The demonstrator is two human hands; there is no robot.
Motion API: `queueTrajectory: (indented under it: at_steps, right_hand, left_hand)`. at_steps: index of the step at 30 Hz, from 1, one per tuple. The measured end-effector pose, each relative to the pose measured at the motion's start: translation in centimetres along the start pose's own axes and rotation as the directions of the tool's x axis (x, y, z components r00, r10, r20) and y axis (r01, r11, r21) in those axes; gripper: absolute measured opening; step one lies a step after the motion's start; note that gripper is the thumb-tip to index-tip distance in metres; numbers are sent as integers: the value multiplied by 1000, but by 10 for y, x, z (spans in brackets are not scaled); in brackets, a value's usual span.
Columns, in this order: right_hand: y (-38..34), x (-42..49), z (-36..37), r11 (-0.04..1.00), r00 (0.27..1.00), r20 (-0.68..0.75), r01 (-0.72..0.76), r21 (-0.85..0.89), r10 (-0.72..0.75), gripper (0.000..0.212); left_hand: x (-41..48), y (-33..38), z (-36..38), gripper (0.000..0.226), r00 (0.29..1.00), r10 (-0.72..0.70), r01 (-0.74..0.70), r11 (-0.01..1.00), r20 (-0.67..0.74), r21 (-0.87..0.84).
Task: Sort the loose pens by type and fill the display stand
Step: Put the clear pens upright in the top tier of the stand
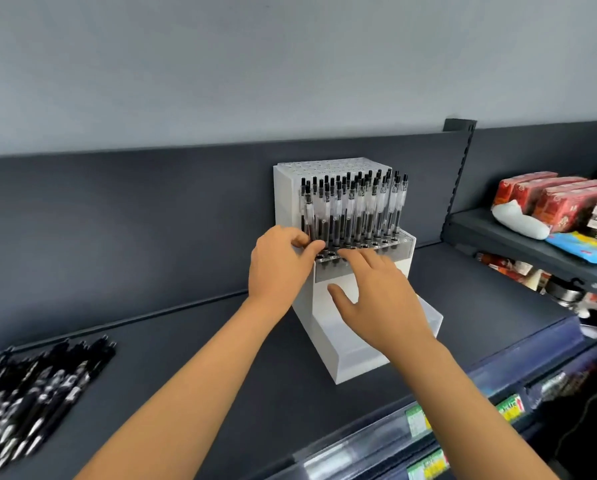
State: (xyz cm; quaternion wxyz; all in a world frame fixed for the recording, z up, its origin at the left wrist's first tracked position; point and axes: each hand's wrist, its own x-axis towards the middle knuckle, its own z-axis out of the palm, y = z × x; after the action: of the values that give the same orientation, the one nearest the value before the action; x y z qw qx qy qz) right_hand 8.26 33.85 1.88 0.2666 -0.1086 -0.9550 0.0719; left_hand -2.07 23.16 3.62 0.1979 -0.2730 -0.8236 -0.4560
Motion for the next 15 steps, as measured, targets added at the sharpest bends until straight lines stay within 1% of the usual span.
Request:
queueTrajectory:
  at_steps: [4,7,10,15]
  right_hand:
    - [-2,-4,1,999,999,-40,35,42,-33,52]
    - [-4,-6,1,995,996,-74,56,78,-50,51]
    - [-5,-8,0,994,996,-64,65,88,-59,51]
    - [-2,-8,-6,997,998,-20,53,61,-52,52]
  left_hand:
    - [3,8,-2,26,997,-56,51,994,45,95]
    - [11,18,-4,32,990,-79,51,973,117,226]
    - [15,24,-4,33,980,-103,43,945,169,324]
    - [9,18,-3,32,982,-116,66,950,149,305]
